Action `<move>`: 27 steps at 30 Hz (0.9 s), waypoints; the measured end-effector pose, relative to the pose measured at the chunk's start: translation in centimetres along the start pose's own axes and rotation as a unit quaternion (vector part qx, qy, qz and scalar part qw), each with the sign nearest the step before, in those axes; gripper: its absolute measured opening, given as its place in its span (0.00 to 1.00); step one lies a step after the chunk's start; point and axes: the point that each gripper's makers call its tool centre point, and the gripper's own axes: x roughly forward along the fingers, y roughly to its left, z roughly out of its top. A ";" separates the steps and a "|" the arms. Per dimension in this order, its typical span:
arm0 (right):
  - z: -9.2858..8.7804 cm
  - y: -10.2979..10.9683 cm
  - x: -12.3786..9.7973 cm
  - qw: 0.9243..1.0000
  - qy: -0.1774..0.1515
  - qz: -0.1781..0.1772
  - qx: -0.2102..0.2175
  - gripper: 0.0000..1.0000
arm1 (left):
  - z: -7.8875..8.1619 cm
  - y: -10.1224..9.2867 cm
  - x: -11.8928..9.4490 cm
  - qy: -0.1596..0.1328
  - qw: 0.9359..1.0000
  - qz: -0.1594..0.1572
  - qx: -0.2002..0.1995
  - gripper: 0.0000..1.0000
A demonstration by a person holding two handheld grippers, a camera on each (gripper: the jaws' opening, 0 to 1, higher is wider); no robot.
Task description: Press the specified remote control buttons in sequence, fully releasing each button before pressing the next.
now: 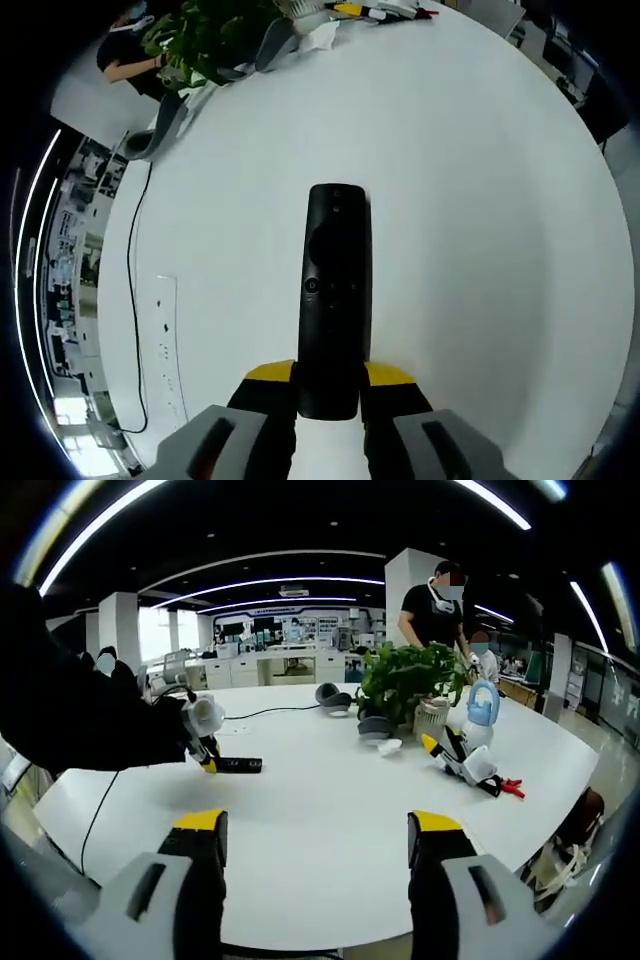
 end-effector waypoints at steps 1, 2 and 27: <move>0.0 0.0 0.0 1.000 0.000 0.000 0.000 0.76 | 0.0 0.0 0.0 0.001 1.000 -0.003 -0.003 0.24; 0.0 0.0 0.0 1.000 0.001 0.001 0.000 0.76 | -0.1 0.0 0.0 0.000 1.000 -0.006 -0.007 0.24; 0.6 0.2 -0.2 1.000 -0.015 0.009 0.007 0.80 | -0.8 1.1 -1.1 -0.061 0.990 0.090 -0.087 0.49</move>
